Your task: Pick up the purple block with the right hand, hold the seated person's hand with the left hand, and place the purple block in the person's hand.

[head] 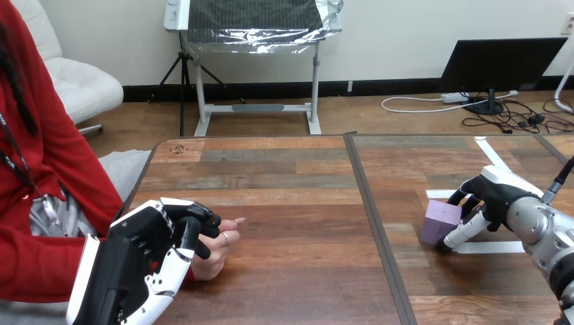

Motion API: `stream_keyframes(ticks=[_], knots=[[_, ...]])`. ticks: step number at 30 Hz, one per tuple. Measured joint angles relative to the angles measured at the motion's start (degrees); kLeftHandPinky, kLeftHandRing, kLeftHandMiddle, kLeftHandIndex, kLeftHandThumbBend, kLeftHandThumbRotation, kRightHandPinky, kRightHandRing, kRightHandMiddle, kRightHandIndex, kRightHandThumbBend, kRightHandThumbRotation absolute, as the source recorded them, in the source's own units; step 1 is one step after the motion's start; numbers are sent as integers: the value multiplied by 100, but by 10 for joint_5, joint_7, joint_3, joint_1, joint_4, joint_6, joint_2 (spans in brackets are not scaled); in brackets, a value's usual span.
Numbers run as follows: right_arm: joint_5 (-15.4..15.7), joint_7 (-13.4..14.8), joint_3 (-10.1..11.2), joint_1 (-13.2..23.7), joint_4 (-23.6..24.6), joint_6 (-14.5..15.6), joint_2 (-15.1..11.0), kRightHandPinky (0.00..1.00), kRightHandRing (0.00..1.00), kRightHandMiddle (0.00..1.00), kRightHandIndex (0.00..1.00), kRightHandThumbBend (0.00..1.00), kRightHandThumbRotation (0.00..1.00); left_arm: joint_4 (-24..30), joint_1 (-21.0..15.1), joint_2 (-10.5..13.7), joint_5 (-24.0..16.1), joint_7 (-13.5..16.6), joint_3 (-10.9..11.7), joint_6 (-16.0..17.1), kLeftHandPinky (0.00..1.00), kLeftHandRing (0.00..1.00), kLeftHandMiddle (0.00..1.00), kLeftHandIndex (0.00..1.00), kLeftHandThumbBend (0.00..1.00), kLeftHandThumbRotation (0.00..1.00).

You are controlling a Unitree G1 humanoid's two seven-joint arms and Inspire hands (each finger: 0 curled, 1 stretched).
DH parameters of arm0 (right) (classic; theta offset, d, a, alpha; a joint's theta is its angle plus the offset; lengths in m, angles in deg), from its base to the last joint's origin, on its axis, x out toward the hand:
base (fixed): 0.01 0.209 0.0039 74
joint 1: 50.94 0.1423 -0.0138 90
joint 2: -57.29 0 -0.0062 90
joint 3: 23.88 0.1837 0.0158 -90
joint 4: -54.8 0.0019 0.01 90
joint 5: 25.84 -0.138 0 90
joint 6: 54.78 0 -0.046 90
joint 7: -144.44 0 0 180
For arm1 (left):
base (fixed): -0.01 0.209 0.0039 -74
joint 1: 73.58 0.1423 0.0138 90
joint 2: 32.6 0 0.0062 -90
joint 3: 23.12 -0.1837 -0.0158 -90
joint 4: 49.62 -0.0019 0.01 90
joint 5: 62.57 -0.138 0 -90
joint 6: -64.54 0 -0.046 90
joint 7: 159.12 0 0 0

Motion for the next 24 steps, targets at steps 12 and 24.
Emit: stream_keyframes(ticks=[12,24], knots=[[5,1,0,0,0,-1,0,61,69,71,72,88,12,1,0,0,1,0,0,-2,42,56,57,52,24,43],[5,15,1,0,0,-12,0,58,65,67,66,86,5,14,7,0,4,0,0,-13,44,57,58,51,24,41]])
